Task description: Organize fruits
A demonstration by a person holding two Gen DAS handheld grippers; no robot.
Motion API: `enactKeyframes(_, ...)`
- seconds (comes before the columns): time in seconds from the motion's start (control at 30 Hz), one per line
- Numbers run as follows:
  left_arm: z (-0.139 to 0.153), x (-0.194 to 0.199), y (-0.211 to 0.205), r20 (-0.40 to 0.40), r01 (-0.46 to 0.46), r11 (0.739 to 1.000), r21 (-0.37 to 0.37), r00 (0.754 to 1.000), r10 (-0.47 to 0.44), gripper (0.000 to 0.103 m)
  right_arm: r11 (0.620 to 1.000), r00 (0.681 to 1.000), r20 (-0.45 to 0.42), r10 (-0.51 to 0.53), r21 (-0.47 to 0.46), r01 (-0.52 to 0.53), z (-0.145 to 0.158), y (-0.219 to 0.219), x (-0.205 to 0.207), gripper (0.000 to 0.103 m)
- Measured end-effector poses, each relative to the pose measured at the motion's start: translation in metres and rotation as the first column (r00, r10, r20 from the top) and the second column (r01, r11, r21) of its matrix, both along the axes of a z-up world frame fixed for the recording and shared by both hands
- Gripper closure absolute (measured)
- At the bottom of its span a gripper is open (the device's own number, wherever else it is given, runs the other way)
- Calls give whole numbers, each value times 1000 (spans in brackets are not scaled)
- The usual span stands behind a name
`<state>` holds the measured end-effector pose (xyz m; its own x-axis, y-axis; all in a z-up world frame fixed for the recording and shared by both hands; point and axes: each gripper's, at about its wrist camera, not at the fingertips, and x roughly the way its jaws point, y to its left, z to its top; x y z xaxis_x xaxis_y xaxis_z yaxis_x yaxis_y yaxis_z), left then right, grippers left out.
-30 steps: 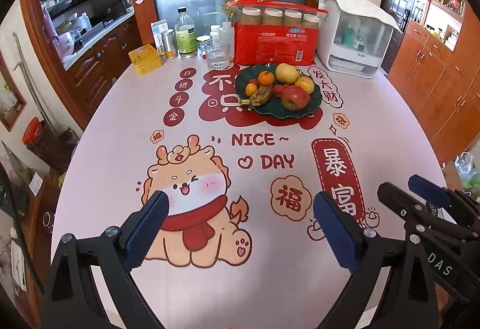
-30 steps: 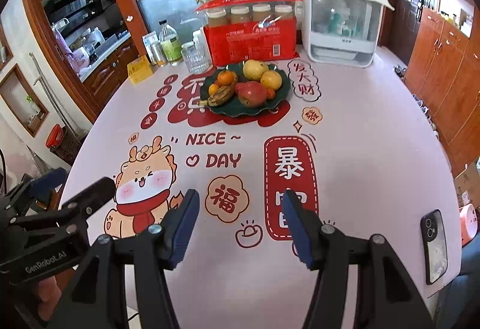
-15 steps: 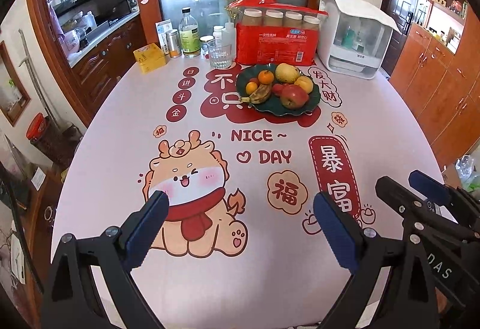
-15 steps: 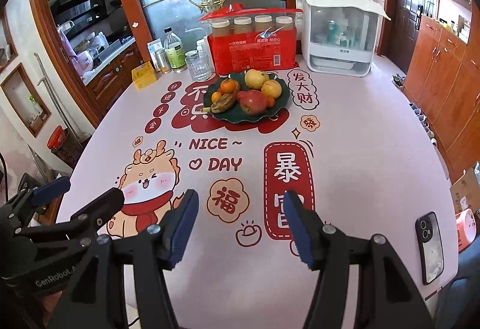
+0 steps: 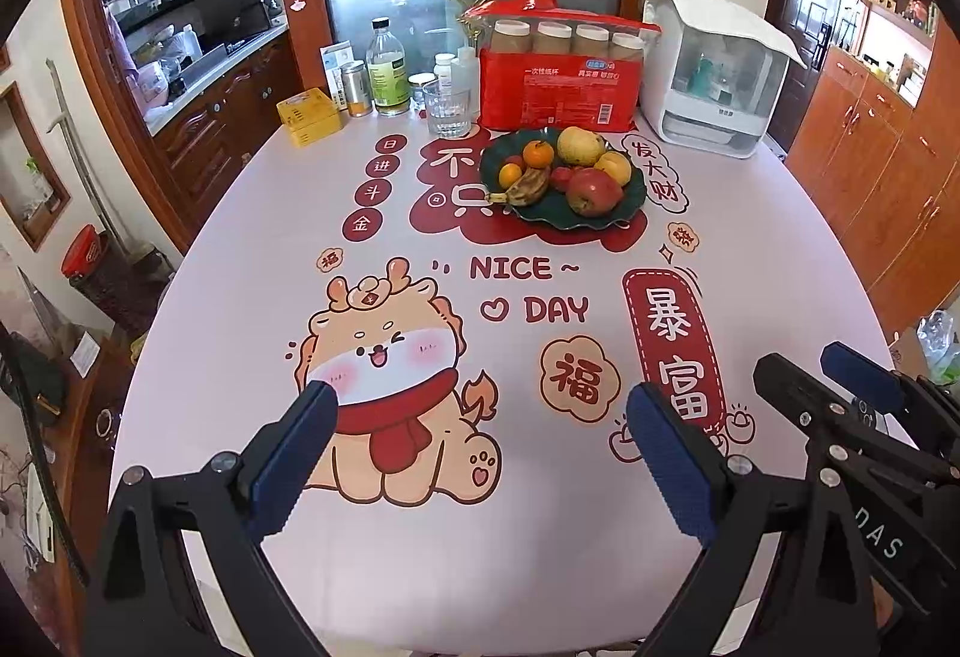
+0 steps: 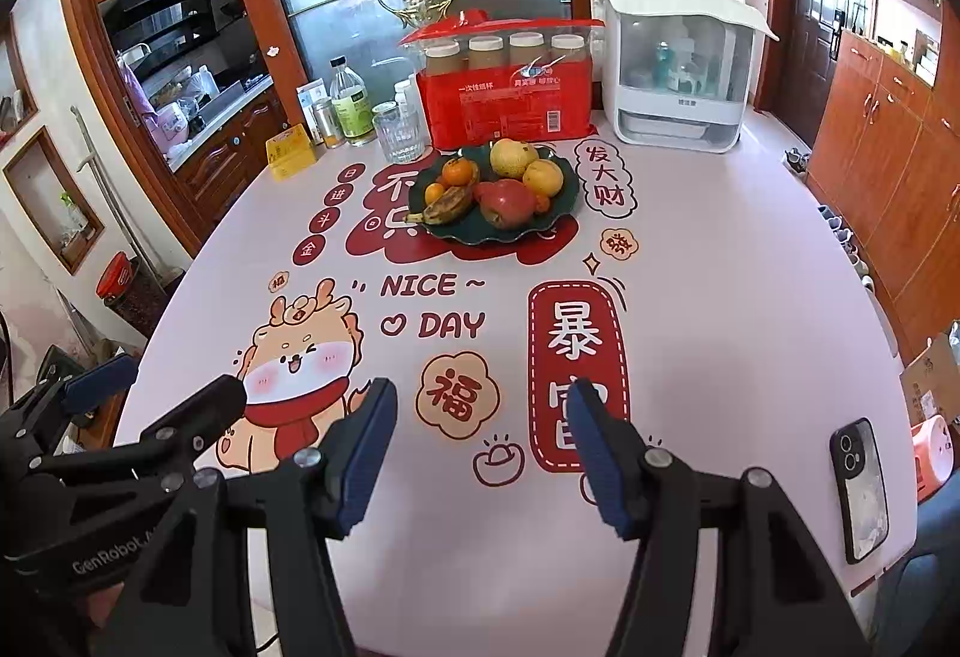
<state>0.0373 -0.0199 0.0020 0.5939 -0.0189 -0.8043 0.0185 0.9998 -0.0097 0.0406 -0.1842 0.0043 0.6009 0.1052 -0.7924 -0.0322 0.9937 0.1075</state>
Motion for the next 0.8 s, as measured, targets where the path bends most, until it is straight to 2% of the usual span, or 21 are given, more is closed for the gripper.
enactKeyframes(0.8,-2,-6,-3,-11,-5,1000,-1,1000,5,7,1000,1000,-4,0,1,0,-4,-4,-4,44)
